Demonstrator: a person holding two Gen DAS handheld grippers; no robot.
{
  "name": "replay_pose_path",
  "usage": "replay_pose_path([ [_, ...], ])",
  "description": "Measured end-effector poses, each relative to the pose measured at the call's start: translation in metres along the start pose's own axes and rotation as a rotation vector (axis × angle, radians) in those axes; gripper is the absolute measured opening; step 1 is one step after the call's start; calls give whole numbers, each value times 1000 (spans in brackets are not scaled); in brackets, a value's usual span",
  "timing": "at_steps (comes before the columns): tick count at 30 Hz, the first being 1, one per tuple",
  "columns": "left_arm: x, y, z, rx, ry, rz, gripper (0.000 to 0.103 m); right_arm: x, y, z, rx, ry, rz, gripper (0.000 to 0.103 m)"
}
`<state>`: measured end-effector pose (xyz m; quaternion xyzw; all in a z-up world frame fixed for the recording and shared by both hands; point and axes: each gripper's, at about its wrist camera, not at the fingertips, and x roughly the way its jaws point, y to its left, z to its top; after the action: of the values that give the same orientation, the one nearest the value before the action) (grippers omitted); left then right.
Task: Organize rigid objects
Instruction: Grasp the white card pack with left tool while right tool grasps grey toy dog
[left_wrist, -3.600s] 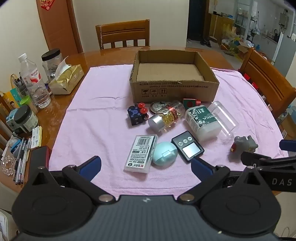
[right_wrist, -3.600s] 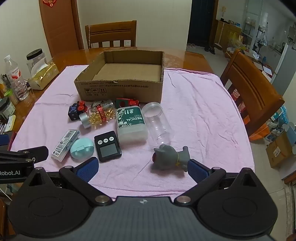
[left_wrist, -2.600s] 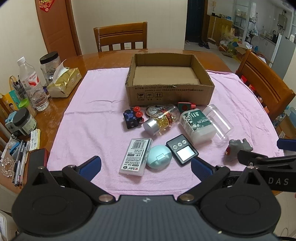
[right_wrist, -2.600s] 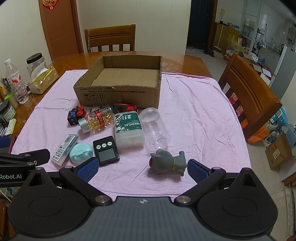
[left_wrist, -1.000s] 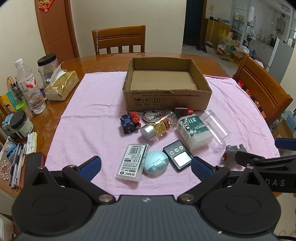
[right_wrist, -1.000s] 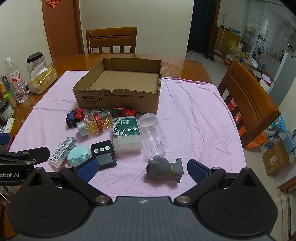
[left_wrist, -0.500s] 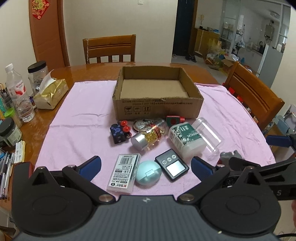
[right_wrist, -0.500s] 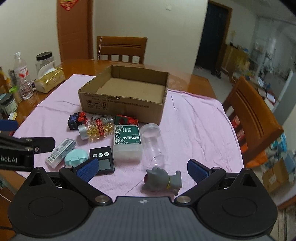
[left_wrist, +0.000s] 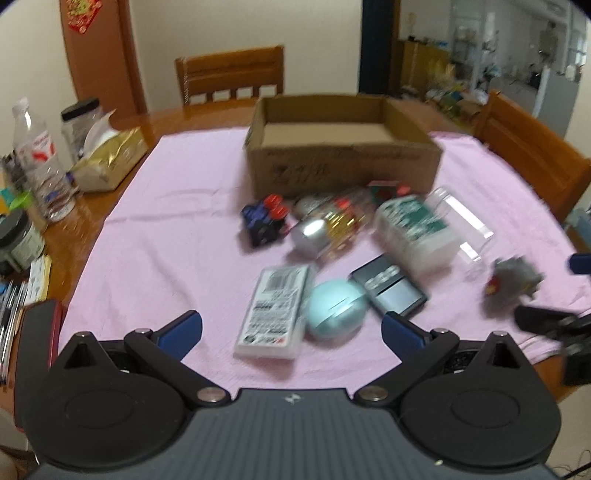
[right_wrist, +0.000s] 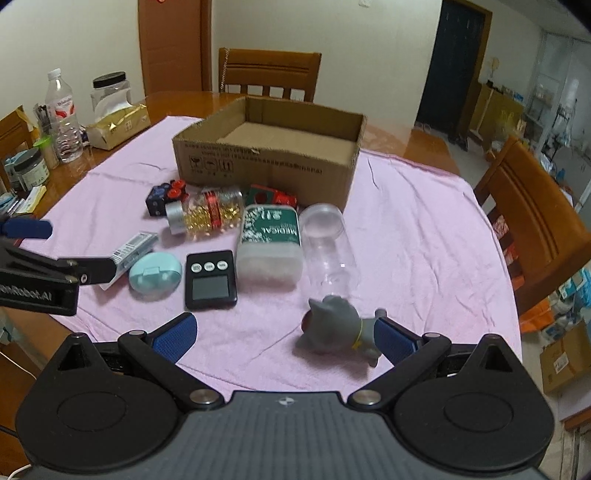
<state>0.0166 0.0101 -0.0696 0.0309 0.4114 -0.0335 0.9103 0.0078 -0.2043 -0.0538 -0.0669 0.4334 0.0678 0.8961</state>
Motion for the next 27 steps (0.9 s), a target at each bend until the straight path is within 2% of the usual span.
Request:
replay_pose_path([
  [6, 34, 16, -13, -37, 74, 72, 102, 10, -8, -1, 18, 32, -10, 103],
  [9, 43, 26, -14, -63, 97, 80, 102, 15, -11, 0, 25, 44, -3, 103],
  [18, 60, 48, -14, -73, 130, 136, 102, 34, -27, 0, 68, 93, -16, 103],
  [27, 76, 77, -1, -70, 130, 245, 102, 50, -43, 0, 99, 131, -38, 103],
])
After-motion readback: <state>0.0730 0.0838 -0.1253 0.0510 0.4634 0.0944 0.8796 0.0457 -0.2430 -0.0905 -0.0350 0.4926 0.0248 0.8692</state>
